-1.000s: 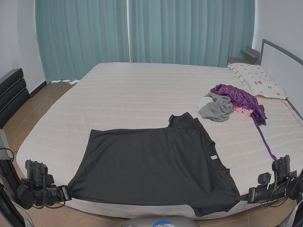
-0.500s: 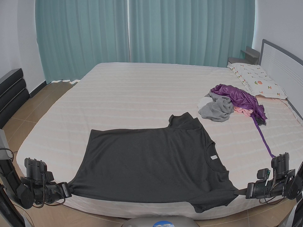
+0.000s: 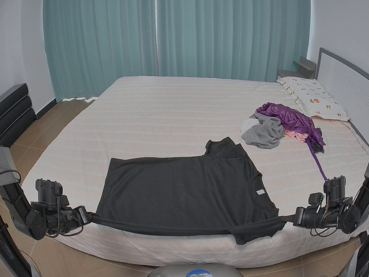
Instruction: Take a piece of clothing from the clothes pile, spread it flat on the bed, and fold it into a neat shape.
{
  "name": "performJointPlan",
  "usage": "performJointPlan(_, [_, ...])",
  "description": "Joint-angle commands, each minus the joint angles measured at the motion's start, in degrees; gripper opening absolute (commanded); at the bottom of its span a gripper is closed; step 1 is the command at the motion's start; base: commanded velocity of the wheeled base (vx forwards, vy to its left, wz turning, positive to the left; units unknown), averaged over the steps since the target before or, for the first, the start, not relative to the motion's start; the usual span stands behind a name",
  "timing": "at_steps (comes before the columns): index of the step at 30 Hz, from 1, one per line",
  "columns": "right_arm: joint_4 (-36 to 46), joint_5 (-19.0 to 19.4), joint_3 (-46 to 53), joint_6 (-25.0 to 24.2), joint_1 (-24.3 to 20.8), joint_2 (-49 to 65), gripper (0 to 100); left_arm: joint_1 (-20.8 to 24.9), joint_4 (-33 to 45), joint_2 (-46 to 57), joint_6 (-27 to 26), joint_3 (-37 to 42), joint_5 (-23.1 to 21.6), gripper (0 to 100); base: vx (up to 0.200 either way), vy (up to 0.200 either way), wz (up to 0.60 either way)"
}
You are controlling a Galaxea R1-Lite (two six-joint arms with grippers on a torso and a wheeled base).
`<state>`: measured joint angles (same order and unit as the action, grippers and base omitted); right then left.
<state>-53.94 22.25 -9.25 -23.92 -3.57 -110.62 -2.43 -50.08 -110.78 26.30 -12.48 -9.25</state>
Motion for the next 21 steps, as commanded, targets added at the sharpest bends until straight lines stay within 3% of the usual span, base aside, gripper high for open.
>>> performJointPlan(1, [0.59, -1.33, -5.16, -1.22, -0.21, -2.94, 0, 0.05, 4.11, -2.08, 0.51, -5.53, -0.06, 0, 0.000, 0.000, 0.00])
performJointPlan(10, [0.86, -1.86, -9.64, -1.22, -0.21, -4.61, 0, 0.14, 17.56, -1.46, 5.96, -15.99, -0.15, 0, 0.000, 0.000, 0.00])
performJointPlan(21, [0.24, -1.86, -4.19, -1.39, -0.91, -0.04, 0, 0.14, 21.43, 4.78, 6.84, -14.32, 0.11, 0, 0.000, 0.000, 0.00])
